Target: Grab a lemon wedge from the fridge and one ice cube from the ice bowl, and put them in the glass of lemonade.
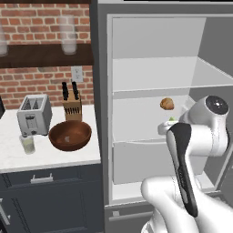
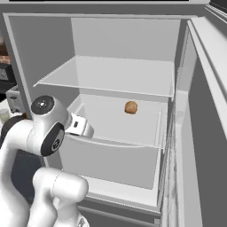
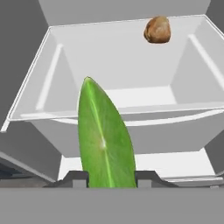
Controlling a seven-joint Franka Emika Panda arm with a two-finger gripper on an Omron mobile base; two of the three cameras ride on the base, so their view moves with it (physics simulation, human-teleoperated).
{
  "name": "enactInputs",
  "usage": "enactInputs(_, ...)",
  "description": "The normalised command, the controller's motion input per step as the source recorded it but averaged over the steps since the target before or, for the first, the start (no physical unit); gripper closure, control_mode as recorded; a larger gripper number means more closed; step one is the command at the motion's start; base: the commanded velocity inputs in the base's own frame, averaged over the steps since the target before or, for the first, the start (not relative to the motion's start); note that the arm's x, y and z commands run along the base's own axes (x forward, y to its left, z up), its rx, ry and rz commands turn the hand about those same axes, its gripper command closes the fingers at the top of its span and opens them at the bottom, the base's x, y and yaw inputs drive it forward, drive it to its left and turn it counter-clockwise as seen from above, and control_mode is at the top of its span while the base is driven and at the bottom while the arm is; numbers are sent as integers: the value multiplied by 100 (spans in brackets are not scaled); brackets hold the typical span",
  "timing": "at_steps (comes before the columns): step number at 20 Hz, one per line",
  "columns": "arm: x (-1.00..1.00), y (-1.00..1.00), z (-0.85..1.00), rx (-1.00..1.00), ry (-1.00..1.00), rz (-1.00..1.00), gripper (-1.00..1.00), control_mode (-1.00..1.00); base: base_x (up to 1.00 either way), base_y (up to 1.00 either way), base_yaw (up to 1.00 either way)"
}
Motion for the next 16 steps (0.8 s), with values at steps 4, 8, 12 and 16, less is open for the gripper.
enactInputs(4, -97, 0, 15, -1, -10, -1, 100, -100, 0, 0, 0)
enactInputs(8, -72, 2, -27, -7, -9, 0, 100, -100, 0, 0, 0)
enactInputs(12, -61, 6, -40, -8, -9, 0, 100, -100, 0, 0, 0)
enactInputs(16, -43, 14, -26, -7, -12, 0, 100, -100, 0, 0, 0)
